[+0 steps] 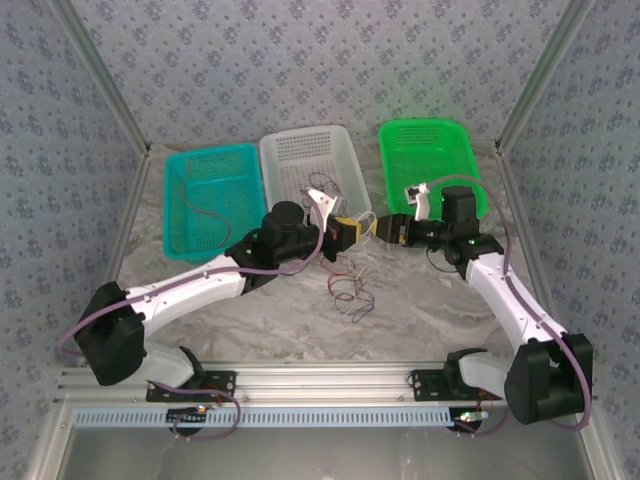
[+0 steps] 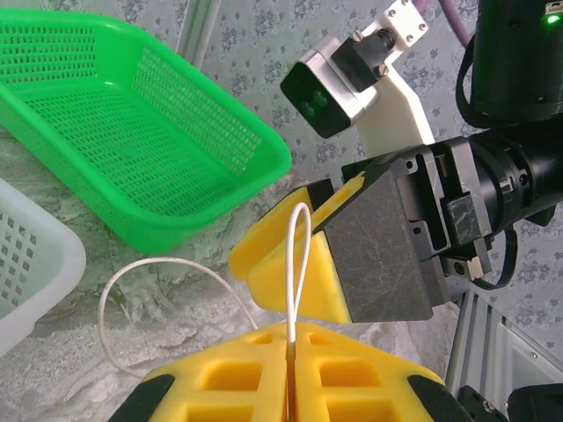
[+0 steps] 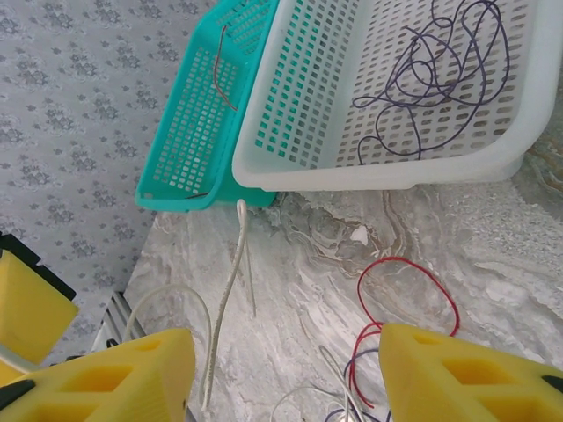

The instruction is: Untangle the cables

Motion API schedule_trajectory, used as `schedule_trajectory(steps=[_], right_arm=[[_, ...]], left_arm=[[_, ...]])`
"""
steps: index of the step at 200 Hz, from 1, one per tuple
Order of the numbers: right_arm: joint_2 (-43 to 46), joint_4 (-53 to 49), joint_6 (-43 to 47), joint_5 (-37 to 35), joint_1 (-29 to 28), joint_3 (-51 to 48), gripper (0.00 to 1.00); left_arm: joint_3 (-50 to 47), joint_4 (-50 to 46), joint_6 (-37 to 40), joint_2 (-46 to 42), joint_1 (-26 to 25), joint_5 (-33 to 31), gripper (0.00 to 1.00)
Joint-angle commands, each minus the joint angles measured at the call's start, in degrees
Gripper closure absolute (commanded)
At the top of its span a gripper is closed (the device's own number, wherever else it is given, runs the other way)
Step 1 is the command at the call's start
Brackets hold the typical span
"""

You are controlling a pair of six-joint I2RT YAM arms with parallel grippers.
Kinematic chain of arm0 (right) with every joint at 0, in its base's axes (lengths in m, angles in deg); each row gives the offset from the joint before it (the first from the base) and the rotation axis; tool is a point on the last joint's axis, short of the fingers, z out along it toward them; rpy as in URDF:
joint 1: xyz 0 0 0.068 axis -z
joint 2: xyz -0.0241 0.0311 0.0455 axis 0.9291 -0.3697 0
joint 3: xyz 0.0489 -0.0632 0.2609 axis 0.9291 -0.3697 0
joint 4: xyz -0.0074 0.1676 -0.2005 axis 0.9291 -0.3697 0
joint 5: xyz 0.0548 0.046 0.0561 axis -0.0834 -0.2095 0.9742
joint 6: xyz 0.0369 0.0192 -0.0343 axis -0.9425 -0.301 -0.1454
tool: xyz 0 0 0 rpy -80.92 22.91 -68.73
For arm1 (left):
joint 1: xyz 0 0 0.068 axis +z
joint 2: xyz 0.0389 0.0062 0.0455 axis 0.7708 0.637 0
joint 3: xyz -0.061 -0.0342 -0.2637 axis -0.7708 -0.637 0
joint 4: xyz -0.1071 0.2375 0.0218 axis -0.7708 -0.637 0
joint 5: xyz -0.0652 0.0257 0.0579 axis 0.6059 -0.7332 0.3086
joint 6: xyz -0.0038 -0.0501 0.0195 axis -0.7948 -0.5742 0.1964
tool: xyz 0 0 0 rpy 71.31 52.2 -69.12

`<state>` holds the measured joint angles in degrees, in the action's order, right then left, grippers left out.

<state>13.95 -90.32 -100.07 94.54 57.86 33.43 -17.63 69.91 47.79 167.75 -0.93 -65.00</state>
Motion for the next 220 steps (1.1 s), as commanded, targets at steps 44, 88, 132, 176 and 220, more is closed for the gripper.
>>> schedule_trajectory(steps=[44, 88, 132, 176, 220], right_arm=[[0.1, 4.2, -4.7, 4.3, 0.8, -0.2, 0.32], [-0.4, 5.6, -5.7, 6.0, 1.3, -0.3, 0.36], [-2.2, 7.3, -5.9, 9.4, -1.0, -0.1, 0.38], [-2.8, 9.3, -7.0, 9.7, -1.8, -0.6, 0.4], [-2.8, 13.9, -11.9, 7.2, -1.1, -1.5, 0.29]], left_arm=[[-2.8, 3.3, 2.0, -3.1, 0.3, -0.9, 0.91], [-3.4, 4.7, 2.0, -3.5, 0.3, -0.7, 0.91], [-3.7, 8.5, 1.6, -2.6, 0.3, -0.6, 0.91], [-3.4, 12.9, 0.6, -1.0, 0.3, 0.1, 0.91], [-4.0, 14.9, 0.3, -0.6, 0.3, 0.5, 0.91]])
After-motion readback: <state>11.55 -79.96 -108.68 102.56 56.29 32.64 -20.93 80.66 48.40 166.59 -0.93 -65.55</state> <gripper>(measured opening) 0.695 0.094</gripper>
